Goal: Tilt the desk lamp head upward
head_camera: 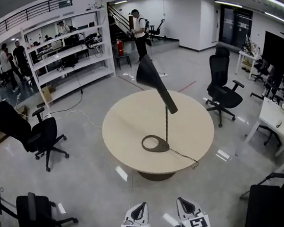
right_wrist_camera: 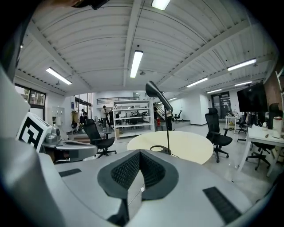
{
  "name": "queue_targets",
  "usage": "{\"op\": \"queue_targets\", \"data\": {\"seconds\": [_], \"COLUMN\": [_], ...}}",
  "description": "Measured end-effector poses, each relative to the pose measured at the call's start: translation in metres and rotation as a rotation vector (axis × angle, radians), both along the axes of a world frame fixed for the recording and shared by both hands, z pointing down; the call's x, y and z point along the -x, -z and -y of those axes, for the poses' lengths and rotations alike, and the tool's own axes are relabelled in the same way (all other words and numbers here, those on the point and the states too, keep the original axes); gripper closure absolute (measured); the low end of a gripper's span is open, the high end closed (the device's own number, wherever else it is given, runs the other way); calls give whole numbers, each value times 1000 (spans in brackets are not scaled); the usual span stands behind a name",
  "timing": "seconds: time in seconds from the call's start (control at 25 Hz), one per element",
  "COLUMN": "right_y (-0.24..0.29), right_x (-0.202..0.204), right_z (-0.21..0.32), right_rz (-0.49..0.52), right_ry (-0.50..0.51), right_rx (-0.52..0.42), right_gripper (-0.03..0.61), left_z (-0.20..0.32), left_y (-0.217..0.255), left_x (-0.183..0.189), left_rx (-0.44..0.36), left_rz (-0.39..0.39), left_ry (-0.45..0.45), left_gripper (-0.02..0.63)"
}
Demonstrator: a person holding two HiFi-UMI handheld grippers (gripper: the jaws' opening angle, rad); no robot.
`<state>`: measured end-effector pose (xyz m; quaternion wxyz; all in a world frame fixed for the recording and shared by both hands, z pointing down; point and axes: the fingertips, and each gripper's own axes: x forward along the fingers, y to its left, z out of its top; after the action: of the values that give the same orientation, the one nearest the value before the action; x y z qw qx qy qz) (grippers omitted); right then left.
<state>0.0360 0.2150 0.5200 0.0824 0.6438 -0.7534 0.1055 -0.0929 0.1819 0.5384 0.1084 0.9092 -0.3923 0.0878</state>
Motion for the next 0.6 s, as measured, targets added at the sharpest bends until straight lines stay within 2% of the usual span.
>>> {"op": "queue_targets", "data": {"seconds": [0.32,0.6], "right_y": [49,45], "right_x": [14,17], "right_z": [29,27], "right_rz": [2,6], "right_ry": [1,25], "right_rx": [-75,-64], "right_gripper": [565,565], "left_z": [26,25], "left_y": [58,59], "left_x": [-1,-1], "left_rx": [-87,-78], "left_rz": [-34,-20], "left_ry": [30,49], "left_gripper": [567,566]}}
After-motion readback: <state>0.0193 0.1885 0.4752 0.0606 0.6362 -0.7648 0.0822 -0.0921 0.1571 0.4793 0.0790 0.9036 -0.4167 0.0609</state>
